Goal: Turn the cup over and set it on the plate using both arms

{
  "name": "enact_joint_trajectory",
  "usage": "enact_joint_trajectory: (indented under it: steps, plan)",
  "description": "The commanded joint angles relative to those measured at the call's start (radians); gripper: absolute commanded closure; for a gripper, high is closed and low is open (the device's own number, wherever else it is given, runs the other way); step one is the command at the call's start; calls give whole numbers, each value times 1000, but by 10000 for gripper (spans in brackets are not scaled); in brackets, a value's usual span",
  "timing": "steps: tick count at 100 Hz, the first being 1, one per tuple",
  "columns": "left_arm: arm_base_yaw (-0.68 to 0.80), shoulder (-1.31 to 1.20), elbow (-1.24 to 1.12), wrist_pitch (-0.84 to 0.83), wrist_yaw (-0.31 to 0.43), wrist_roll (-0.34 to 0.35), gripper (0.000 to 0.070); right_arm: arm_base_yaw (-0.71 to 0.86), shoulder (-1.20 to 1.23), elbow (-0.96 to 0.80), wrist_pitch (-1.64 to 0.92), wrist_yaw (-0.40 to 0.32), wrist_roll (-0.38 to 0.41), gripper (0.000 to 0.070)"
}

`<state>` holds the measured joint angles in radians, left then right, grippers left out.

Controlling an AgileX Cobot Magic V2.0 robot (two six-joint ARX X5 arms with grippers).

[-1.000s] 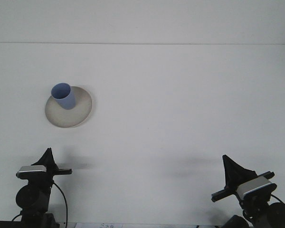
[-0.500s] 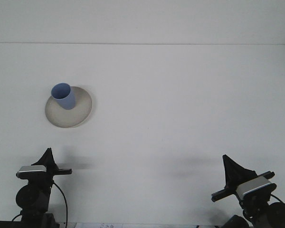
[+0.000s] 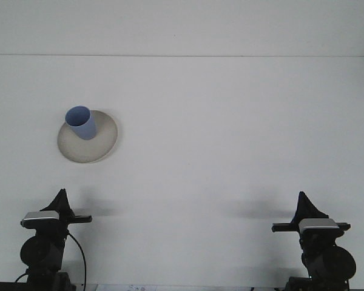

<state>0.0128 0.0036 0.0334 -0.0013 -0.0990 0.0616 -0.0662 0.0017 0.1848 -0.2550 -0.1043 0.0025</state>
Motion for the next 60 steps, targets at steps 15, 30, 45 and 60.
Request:
enact_joint_trajectory:
  steps: [15,30,45,60]
  plan:
    - [1,0,-19,10,0,-2,685,-2,0,-145,198,-6,21,694]
    - [1,0,-19,10,0,-2,685,-2,0,-172,203,4,30,694]
    - [1,0,-19,10,0,-2,685,-2,0,-172,191,3,26,694]
    - [1,0,-19,10,0,-2,685,-2,0,-172,211,3,26,694]
